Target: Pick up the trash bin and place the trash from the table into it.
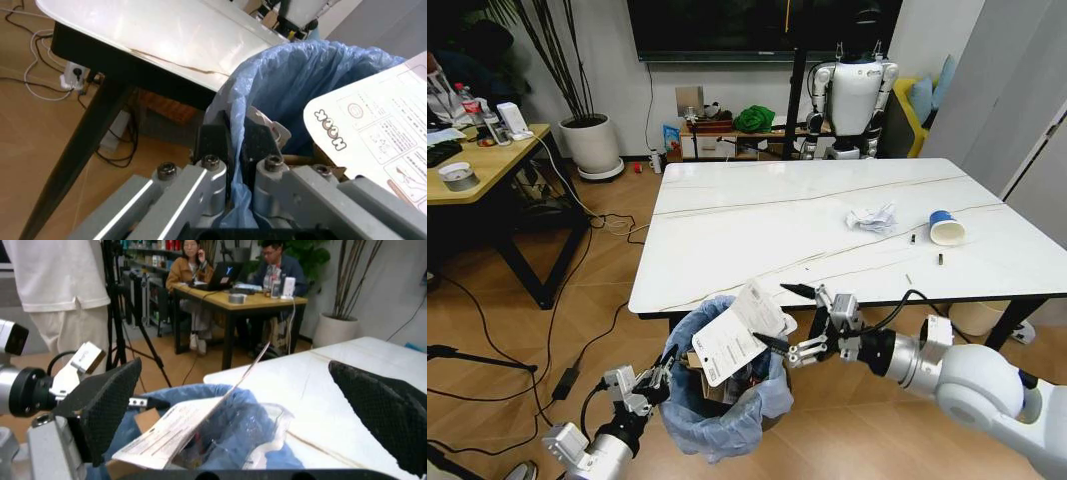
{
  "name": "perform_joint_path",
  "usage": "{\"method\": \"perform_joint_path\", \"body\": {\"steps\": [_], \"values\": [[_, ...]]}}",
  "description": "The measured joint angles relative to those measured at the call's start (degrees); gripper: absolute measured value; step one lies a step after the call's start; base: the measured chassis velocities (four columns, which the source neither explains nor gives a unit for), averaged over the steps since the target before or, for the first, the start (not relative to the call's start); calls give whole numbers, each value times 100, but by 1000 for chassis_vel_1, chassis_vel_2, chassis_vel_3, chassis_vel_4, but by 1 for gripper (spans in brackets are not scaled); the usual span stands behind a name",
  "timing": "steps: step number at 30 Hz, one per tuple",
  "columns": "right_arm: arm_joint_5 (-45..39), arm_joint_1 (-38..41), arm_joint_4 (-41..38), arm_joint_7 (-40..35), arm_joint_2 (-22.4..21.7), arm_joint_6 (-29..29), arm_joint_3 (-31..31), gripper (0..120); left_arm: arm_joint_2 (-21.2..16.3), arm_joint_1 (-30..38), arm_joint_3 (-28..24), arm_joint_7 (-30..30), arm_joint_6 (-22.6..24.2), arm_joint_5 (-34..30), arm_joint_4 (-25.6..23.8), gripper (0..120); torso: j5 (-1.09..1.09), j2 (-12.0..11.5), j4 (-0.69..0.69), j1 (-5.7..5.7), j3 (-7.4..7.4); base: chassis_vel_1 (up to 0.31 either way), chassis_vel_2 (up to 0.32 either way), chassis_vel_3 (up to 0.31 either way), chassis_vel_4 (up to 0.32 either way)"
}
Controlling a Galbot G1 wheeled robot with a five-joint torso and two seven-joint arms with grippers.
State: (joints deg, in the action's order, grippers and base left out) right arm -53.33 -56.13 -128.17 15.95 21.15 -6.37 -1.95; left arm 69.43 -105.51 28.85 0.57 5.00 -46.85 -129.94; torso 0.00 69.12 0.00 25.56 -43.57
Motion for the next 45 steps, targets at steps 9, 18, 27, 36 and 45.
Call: {"method": "perform_joint_path", "body": {"steps": [9,18,27,36,45], "values": [[-696,397,-58,-518,84,25,448,100,1,-72,10,-25,-29,47,-43,0,0,0,-1,1,0,0,0,0,0],[-747,96,568,-1253,526,256,1396,100,37,-139,32,-55,-66,116,-112,0,-1,0,0,1,0,0,0,0,0],[-302,-1036,1328,-1376,1217,148,2941,100,48,-179,64,-87,-97,156,-117,0,0,0,0,1,0,0,0,0,0],[68,-2326,1540,-868,2375,123,3964,100,39,-178,82,-87,-97,158,-130,0,0,0,1,-1,0,0,0,0,0],[246,-2748,1457,-589,2947,111,4264,100,97,-216,52,-112,-113,204,-151,0,0,0,0,-1,0,0,0,0,0]]}}
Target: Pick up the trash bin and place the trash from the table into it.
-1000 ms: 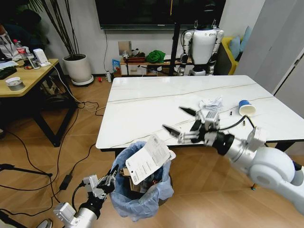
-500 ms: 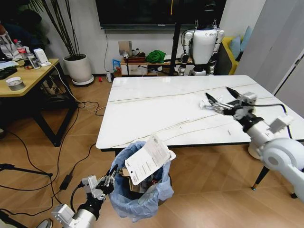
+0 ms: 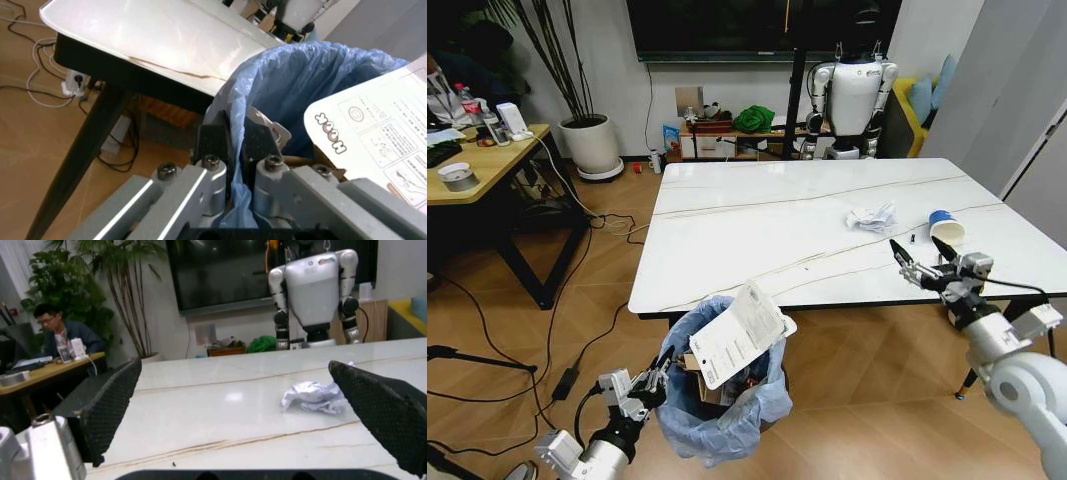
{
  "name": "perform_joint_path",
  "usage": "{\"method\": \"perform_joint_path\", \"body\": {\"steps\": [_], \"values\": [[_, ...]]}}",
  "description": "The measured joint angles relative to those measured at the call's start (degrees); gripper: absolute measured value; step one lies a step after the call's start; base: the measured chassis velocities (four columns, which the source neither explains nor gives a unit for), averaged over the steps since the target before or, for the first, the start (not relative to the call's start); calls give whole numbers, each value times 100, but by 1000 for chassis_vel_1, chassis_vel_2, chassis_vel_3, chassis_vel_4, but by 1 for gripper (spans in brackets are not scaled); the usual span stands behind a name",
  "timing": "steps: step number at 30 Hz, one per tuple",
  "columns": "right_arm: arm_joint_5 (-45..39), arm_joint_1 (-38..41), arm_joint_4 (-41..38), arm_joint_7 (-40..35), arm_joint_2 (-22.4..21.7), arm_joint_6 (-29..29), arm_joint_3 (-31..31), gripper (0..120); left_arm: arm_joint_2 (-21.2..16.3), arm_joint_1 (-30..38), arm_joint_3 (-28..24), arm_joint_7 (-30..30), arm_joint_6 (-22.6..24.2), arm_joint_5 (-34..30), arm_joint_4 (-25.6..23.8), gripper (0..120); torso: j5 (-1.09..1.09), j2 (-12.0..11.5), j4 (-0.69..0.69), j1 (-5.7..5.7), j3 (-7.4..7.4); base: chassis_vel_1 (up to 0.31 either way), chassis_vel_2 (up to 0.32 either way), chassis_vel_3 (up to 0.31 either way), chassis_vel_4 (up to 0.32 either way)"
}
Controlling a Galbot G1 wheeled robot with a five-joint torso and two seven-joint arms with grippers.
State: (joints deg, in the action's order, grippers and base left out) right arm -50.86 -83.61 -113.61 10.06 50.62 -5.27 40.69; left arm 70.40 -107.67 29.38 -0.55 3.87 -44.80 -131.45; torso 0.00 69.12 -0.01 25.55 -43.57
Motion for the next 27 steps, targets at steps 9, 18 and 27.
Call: {"method": "perform_joint_path", "body": {"steps": [9,18,27], "values": [[143,-315,-88,101,319,-50,115,100,-31,27,-23,-17,-21,-10,24,0,0,0,0,0,0,0,0,0,0],[182,-491,-116,182,473,-117,190,100,-20,18,-33,-18,-24,-17,40,0,0,0,0,0,0,0,0,0,0],[301,-640,-115,277,612,-161,175,100,-11,5,-28,-20,-31,-19,36,0,-1,0,0,0,0,-6,-5,3,3]]}}
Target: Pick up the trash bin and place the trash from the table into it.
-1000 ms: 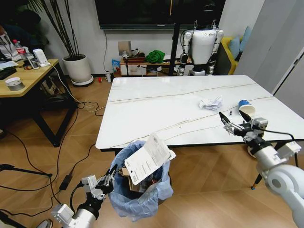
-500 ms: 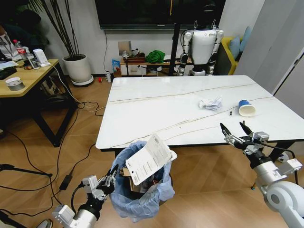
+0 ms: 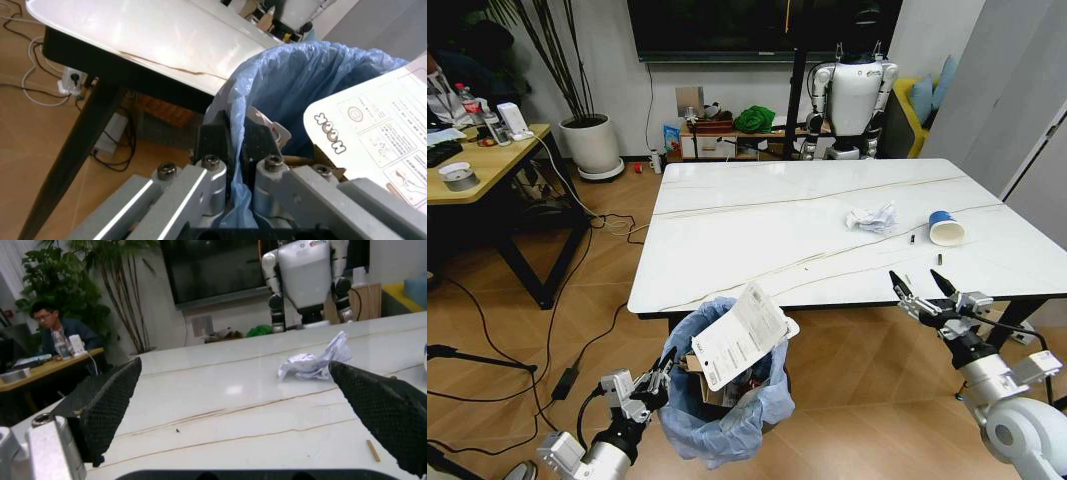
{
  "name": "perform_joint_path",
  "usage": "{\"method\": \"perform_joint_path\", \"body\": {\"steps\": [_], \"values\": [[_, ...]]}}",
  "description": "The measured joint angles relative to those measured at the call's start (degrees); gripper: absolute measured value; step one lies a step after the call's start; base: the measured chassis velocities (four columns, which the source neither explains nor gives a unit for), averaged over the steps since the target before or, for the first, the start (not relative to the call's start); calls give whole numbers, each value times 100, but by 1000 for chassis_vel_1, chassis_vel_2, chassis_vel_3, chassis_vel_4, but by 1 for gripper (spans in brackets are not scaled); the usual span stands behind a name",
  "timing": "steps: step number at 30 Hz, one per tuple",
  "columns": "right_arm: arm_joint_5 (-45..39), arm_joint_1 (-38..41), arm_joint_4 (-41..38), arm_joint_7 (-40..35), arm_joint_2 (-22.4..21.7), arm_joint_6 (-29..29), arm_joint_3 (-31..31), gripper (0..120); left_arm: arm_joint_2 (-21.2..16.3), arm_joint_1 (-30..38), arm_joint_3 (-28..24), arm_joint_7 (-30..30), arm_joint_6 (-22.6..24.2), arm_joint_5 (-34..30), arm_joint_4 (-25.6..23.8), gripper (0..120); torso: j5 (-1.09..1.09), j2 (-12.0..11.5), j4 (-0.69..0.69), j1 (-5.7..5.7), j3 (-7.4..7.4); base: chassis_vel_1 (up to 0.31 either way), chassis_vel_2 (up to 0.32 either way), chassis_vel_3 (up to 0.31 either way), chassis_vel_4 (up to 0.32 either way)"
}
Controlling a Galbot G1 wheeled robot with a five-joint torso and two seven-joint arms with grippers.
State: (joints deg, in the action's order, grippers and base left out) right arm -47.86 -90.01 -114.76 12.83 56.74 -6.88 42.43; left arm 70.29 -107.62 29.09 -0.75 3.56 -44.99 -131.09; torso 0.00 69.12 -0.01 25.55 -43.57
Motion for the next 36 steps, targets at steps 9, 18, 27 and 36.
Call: {"method": "perform_joint_path", "body": {"steps": [9,18,27,36], "values": [[-10,-79,8,43,-13,-14,57,100,23,-10,-13,-7,-6,2,0,0,0,0,0,1,0,-20,-22,16,16],[-21,-133,55,94,-23,-34,63,100,21,-16,-7,-8,-10,2,12,0,1,0,0,1,0,-35,-31,29,33],[-20,-157,115,133,-9,-44,26,100,26,-29,-4,-8,-15,10,61,0,1,0,1,1,-1,-75,-73,77,81],[-7,-127,156,146,9,-51,-30,100,10,-27,12,0,-17,-3,53,0,0,0,0,0,0,-84,-85,76,94]]}}
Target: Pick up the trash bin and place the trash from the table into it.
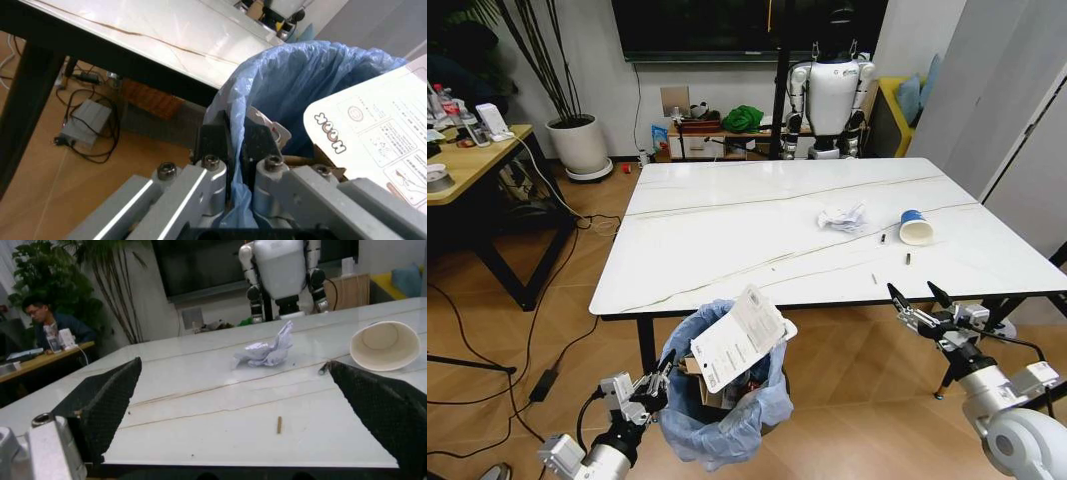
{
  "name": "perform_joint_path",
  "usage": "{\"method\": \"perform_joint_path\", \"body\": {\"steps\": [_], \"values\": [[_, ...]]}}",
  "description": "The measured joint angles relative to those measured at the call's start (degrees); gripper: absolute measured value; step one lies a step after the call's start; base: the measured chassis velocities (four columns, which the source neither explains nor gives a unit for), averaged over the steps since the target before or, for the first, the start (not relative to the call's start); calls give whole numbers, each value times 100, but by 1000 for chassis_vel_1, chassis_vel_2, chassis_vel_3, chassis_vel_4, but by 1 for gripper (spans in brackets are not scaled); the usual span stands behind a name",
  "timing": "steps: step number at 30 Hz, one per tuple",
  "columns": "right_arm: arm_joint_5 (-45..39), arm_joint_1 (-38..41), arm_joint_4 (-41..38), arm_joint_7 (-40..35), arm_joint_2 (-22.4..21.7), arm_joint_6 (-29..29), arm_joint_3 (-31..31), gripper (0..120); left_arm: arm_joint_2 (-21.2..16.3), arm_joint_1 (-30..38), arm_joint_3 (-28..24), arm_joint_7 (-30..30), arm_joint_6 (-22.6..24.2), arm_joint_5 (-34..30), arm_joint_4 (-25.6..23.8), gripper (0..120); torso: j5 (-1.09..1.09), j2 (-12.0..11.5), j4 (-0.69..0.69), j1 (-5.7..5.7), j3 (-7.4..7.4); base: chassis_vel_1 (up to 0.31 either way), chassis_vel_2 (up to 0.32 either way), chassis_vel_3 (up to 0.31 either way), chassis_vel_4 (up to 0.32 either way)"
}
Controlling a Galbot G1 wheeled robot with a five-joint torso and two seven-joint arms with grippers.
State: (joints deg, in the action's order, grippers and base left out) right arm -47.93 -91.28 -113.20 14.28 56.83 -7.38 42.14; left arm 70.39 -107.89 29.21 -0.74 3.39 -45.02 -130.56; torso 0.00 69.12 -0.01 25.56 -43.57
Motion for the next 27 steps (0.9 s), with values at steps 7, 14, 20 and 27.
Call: {"method": "perform_joint_path", "body": {"steps": [7,14,20,27], "values": [[0,8,8,0,-1,-3,-8,100,13,-6,-21,2,0,3,0,0,0,0,0,0,0,-87,-79,89,81],[4,-11,12,14,12,-9,-8,100,16,1,-28,2,0,5,3,0,-1,0,0,1,0,-92,-99,89,88],[10,-7,12,20,15,-13,-9,100,26,-4,-34,4,1,13,3,0,1,0,0,0,0,-93,-98,87,79],[42,-29,11,52,36,-29,-14,100,61,-22,-51,3,2,35,4,0,0,0,-1,-1,0,-102,-96,95,102]]}}
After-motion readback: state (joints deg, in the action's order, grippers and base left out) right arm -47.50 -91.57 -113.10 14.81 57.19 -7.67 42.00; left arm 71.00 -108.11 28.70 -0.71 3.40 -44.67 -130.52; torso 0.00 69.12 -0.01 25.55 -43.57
